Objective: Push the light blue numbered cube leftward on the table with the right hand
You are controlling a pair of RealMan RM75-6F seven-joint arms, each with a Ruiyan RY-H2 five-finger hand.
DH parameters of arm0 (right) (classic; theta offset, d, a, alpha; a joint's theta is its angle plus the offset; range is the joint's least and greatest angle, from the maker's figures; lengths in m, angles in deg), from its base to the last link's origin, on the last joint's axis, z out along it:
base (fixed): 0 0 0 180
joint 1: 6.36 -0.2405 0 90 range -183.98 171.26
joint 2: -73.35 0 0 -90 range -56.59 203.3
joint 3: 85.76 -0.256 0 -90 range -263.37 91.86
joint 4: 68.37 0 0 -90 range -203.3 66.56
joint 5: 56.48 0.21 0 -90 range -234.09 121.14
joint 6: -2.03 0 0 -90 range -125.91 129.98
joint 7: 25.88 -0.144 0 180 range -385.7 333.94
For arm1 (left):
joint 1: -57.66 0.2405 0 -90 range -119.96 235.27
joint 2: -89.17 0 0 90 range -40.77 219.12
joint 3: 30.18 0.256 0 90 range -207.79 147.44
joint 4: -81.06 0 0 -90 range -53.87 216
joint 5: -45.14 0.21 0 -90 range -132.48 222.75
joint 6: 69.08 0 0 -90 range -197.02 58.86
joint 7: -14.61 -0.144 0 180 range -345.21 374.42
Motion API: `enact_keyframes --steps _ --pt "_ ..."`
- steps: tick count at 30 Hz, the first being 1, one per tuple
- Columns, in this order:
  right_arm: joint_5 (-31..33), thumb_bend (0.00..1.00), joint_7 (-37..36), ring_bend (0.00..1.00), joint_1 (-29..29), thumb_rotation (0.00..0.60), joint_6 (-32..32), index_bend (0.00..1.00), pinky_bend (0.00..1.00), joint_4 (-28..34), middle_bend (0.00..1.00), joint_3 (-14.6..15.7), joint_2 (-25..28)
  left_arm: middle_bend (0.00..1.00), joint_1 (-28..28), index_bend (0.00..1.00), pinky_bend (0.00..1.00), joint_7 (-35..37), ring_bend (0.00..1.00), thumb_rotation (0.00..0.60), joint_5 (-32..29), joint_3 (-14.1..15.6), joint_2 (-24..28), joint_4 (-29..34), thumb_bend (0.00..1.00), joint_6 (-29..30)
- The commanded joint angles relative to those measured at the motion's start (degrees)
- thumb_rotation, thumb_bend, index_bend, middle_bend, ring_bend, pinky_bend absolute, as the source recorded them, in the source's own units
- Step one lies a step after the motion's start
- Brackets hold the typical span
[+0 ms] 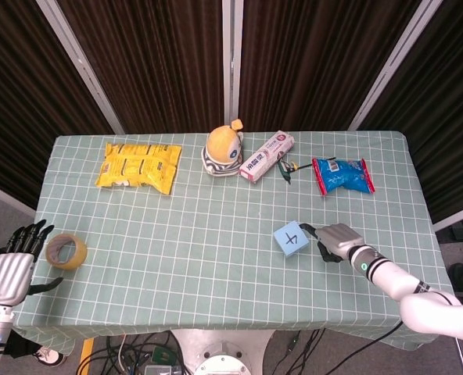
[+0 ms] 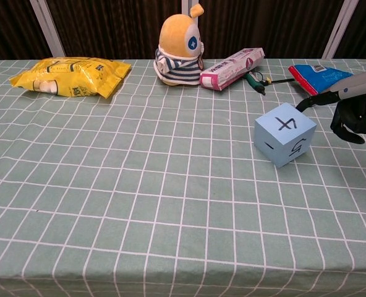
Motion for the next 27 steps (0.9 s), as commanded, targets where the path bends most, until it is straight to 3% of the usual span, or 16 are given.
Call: enact_keyframes --steps 1,10,22,27 --pt "5.34 1.00 -0.57 0.88 -6.46 0.600 -5.09 0.01 0.80 -1.55 1.00 3.36 1.43 0.00 0.02 0.07 0.01 0.32 0.00 0.600 -0.13 0.00 -0.03 -0.29 0.00 -0.12" --pt "10.34 1.00 -6.70 0.88 -18.57 0.600 -13.94 0.02 0.80 -5.99 1.00 9.17 1.30 0.00 0.08 0.07 0.01 1.55 0.00 0.600 -0.37 -0.08 -0.27 -1.42 0.00 -0.22" --pt "8.73 1.00 -13.86 0.88 -26.93 0.600 -16.79 0.03 0.80 -8.20 1.00 14.89 -2.12 0.00 0.18 0.07 0.01 2.20 0.00 0.600 -0.60 -0.09 -0.27 -2.09 0.00 -0.35" --pt "7.73 1.00 -16.59 0.88 -28.74 0.600 -16.64 0.03 0.80 -8.09 1.00 15.50 -2.73 0.00 0.32 0.07 0.01 2.57 0.00 0.600 -0.67 -0.12 -0.29 -2.37 0.00 -0.19"
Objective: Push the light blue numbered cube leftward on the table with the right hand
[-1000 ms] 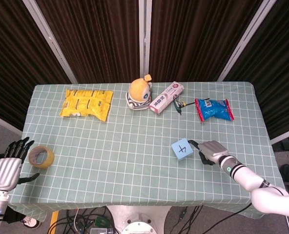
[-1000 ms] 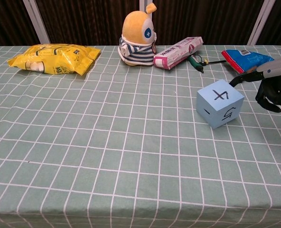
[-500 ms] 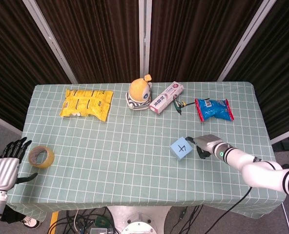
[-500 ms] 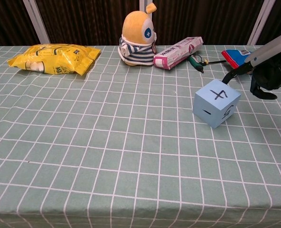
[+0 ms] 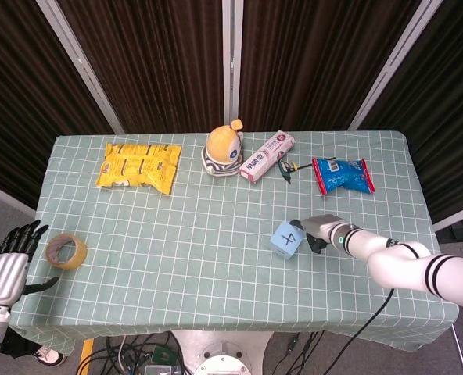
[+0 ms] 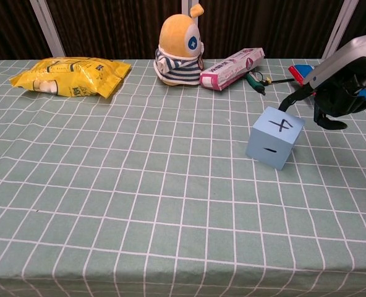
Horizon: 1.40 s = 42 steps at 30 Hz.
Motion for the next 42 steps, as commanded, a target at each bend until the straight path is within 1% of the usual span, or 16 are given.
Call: enact_keyframes --steps 1,13,22,31,39,42 --pt "-1.08 1.00 -1.38 0.88 -1.08 0.600 0.16 0.04 0.80 0.20 1.00 0.38 -0.31 0.00 0.08 0.07 0.01 0.11 0.00 0.600 -0.03 0.00 0.00 -0.14 0.00 0.08" --pt "-3.37 1.00 -5.16 0.88 -6.97 0.600 0.52 0.06 0.80 0.58 1.00 2.07 -2.69 0.00 0.47 0.07 0.01 0.66 0.00 0.600 -0.24 -0.07 0.20 -0.51 0.00 0.48" --pt "-4.68 1.00 -6.75 0.88 -10.32 0.600 1.88 0.09 0.80 2.76 1.00 3.48 -3.58 0.00 0.76 0.07 0.01 1.34 0.00 0.600 -0.27 -0.10 0.41 -0.89 0.00 0.75" --pt "-6.50 1.00 -6.97 0.88 -12.19 0.600 3.47 0.13 0.80 6.48 1.00 4.00 -2.99 0.00 0.88 0.07 0.01 1.44 0.00 0.600 -0.07 -0.17 0.72 -0.69 0.00 1.09" --pt "-7.95 1.00 -6.55 0.88 -13.22 0.600 4.58 0.16 0.80 9.36 1.00 3.95 -2.67 0.00 1.02 0.07 0.01 1.44 0.00 0.600 0.00 -0.21 0.85 -0.60 0.00 1.31" --pt "-8.62 1.00 -6.24 0.88 -13.36 0.600 4.96 0.18 0.80 10.43 1.00 3.96 -2.13 0.00 1.08 0.07 0.01 1.45 0.00 0.600 -0.05 -0.22 0.92 -0.59 0.00 1.33"
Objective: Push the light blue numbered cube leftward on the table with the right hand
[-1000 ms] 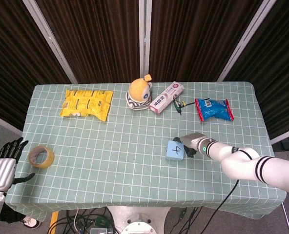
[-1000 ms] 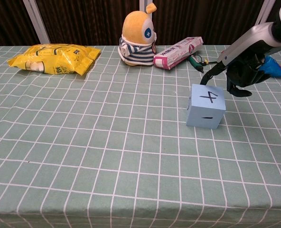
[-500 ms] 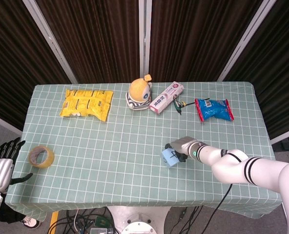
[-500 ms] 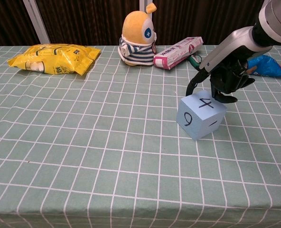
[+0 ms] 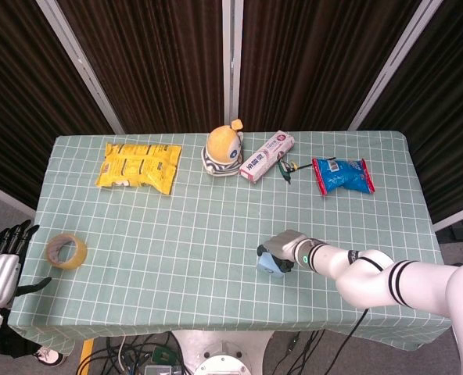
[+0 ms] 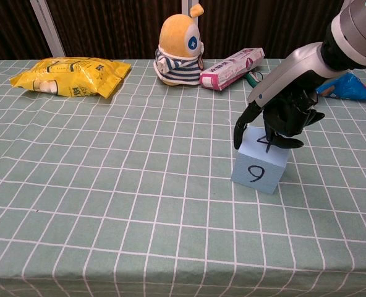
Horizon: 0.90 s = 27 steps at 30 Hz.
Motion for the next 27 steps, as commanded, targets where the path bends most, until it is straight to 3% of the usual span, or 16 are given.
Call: enact_keyframes --steps 1,5,13,20,24,27 --pt "-0.62 1.00 0.33 0.88 -0.24 0.600 0.18 0.20 0.80 0.85 1.00 0.10 0.54 0.00 0.04 0.07 0.01 0.04 0.00 0.600 -0.04 0.00 0.02 0.00 0.00 -0.01" --pt "-1.13 1.00 0.44 0.88 -0.28 0.600 0.38 0.27 0.80 1.69 1.00 0.16 1.01 0.00 0.09 0.07 0.01 0.09 0.00 0.600 0.04 0.01 -0.06 -0.07 0.00 0.08" --pt "-1.77 1.00 0.54 0.88 0.10 0.600 0.88 0.30 0.80 2.23 1.00 0.29 1.26 0.00 0.16 0.07 0.01 0.02 0.00 0.600 0.02 -0.06 -0.10 -0.09 0.00 0.18" --pt "-2.22 1.00 0.26 0.88 2.10 0.600 4.41 0.15 0.80 3.66 1.00 -1.10 2.55 0.00 0.26 0.07 0.01 -0.19 0.00 0.600 -0.03 -0.02 -0.12 -0.07 0.00 0.15" --pt "-3.75 1.00 -0.23 0.88 6.56 0.600 11.63 0.04 0.80 7.51 1.00 -3.05 6.63 0.00 0.16 0.07 0.01 -0.68 0.00 0.600 0.27 -0.03 0.01 0.45 0.00 0.27" --pt "-8.30 1.00 2.19 0.88 15.25 0.600 26.81 0.03 0.80 12.06 1.00 -3.27 10.26 0.00 0.19 0.07 0.01 -1.22 0.00 0.600 0.56 -0.07 0.11 1.25 0.00 0.65"
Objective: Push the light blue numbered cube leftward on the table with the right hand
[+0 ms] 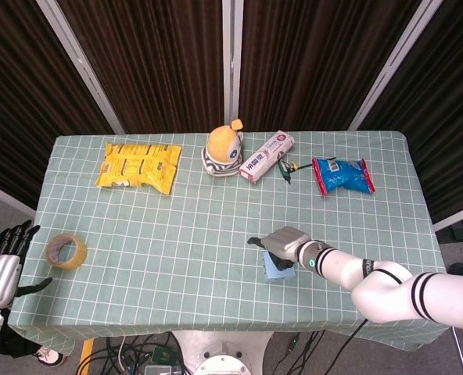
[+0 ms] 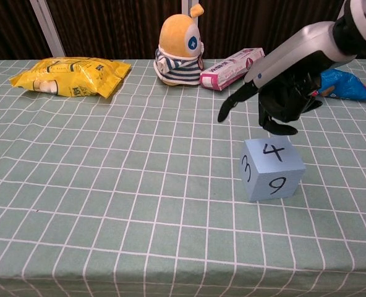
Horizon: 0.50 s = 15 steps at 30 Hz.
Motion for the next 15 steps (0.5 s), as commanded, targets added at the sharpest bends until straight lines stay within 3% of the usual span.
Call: enact_keyframes --steps 1,4,7,12,14,15 --pt "-7.56 1.00 6.49 0.88 14.16 0.600 24.85 0.03 0.80 6.77 1.00 0.34 5.22 0.00 0.04 0.07 0.01 -0.59 0.00 0.600 0.22 0.01 0.17 0.76 0.00 0.29" --pt "-12.61 1.00 20.90 0.86 27.70 0.600 48.16 0.07 0.79 7.27 1.00 3.97 2.77 0.00 0.13 0.07 0.01 -1.48 0.00 0.600 0.27 0.01 0.59 1.82 0.00 0.48" --pt "-15.99 1.00 25.50 0.84 40.53 0.600 63.67 0.12 0.79 4.39 0.97 5.39 -1.28 0.00 0.20 0.07 0.01 -2.17 0.00 0.600 0.19 -0.01 0.95 2.61 0.00 0.57" --pt "-18.30 1.00 16.48 0.76 56.93 0.600 73.23 0.17 0.73 -4.78 0.90 6.95 -4.04 0.00 0.04 0.07 0.01 -3.28 0.00 0.600 0.59 0.23 1.14 3.74 0.00 0.31" --pt "-18.43 0.92 13.58 0.68 61.88 0.600 75.44 0.17 0.66 -8.98 0.82 6.78 -5.36 0.00 -0.03 0.07 0.01 -3.64 0.00 0.600 0.95 0.28 1.03 4.17 0.00 0.44" --pt "-18.63 0.79 11.68 0.56 64.91 0.600 76.67 0.15 0.56 -11.80 0.72 6.53 -6.31 0.00 -0.07 0.07 0.01 -3.95 0.00 0.600 1.27 0.34 0.88 4.39 0.00 0.58"
